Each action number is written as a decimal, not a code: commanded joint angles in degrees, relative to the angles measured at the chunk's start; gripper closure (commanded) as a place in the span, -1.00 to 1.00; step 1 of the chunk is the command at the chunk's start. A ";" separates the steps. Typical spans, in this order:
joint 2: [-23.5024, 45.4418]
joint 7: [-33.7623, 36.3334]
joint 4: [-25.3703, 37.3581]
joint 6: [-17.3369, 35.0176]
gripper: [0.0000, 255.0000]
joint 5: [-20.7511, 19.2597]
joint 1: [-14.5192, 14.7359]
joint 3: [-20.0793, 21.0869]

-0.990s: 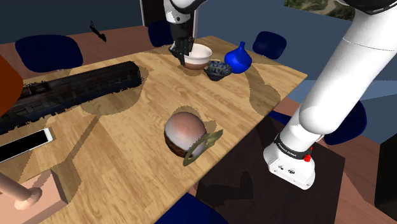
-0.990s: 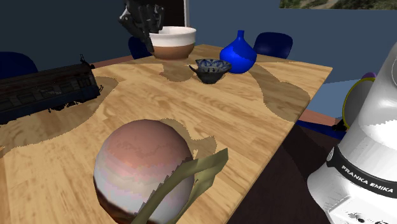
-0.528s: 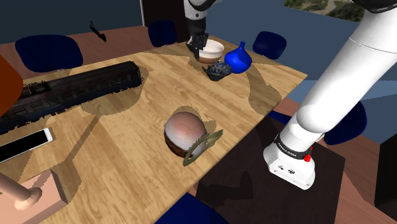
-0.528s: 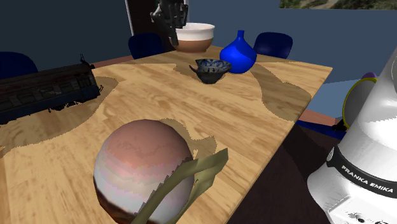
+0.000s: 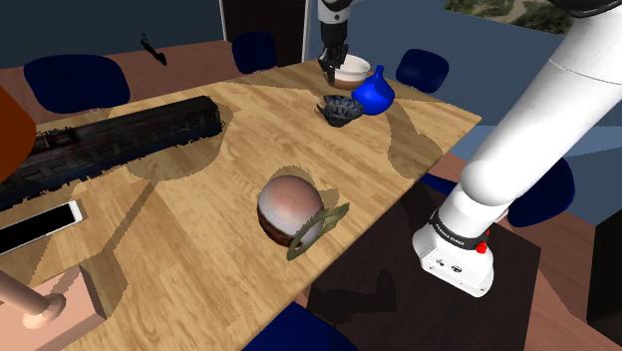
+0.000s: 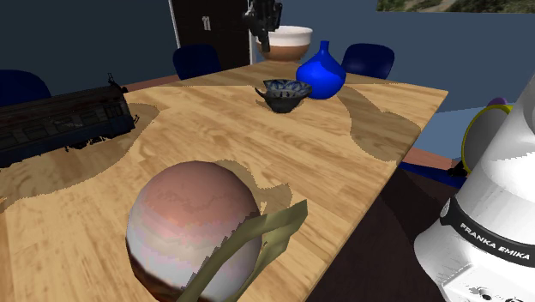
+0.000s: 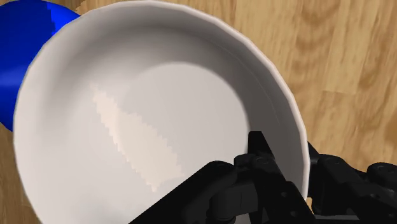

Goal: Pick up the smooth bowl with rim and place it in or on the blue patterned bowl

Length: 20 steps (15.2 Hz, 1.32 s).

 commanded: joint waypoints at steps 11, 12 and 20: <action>2.71 0.01 -5.29 8.14 1.00 -0.89 -0.77 -0.81; 2.99 0.15 -5.74 8.87 1.00 -0.97 -0.78 -0.82; 4.08 0.65 -7.21 11.39 1.00 -1.30 -0.81 -0.86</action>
